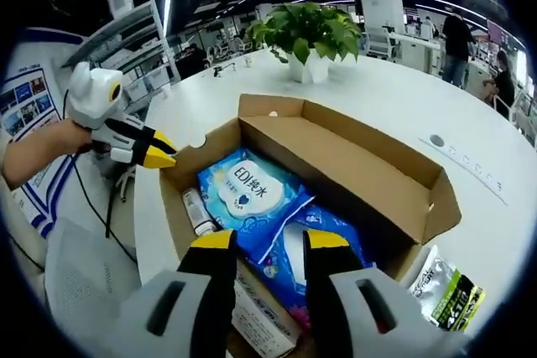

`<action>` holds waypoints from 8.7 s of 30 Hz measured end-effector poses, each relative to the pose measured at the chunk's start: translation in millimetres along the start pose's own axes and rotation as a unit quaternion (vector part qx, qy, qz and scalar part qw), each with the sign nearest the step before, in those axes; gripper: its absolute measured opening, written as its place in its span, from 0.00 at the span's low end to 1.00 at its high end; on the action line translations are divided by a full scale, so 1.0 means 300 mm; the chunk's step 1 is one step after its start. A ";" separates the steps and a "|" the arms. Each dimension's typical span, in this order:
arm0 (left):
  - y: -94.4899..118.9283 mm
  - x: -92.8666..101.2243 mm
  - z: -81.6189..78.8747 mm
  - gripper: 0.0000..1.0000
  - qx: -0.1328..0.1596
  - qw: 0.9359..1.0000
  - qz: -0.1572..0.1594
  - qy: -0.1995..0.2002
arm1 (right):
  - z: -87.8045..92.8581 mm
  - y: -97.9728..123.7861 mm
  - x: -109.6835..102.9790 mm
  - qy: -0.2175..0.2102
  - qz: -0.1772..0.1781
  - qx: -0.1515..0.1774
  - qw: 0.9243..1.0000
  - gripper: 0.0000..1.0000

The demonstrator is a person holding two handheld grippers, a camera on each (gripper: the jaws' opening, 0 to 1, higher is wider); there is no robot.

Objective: Operate the shoe box by opening the lid, removing the specified soft item, and placing it in the target area until the item is outside and the box remains undamaged.

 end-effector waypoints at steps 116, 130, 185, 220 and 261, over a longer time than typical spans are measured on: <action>-0.273 0.204 -0.132 0.20 -0.061 0.983 0.169 0.039 | 0.062 0.051 0.135 -0.022 0.049 -0.032 0.998 0.00; -0.242 0.209 -0.150 0.00 -0.045 0.984 0.160 0.069 | 0.063 0.059 0.128 -0.049 0.055 -0.025 0.997 0.00; -0.141 0.498 -0.468 0.00 0.008 0.981 0.194 0.007 | 0.052 0.451 0.300 -0.131 0.092 0.047 0.986 0.00; -0.214 0.788 -0.602 0.00 0.007 0.972 0.232 -0.037 | 0.165 0.663 0.519 -0.168 0.132 0.035 0.976 0.00; -0.508 0.876 -0.617 0.00 -0.065 0.953 0.214 -0.206 | 0.272 0.540 0.769 -0.191 0.161 0.002 0.968 0.00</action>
Point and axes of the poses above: the point that each gripper's makers call its tool centre point, and the gripper's own axes: y roughly backward along the fingers, x roughly to its right, z roughly out of its underside, the point moved 3 cm from there along y, roughly backward along the fingers, and after that the axes turned 10 degrees about -y, right-handed, at the moved point
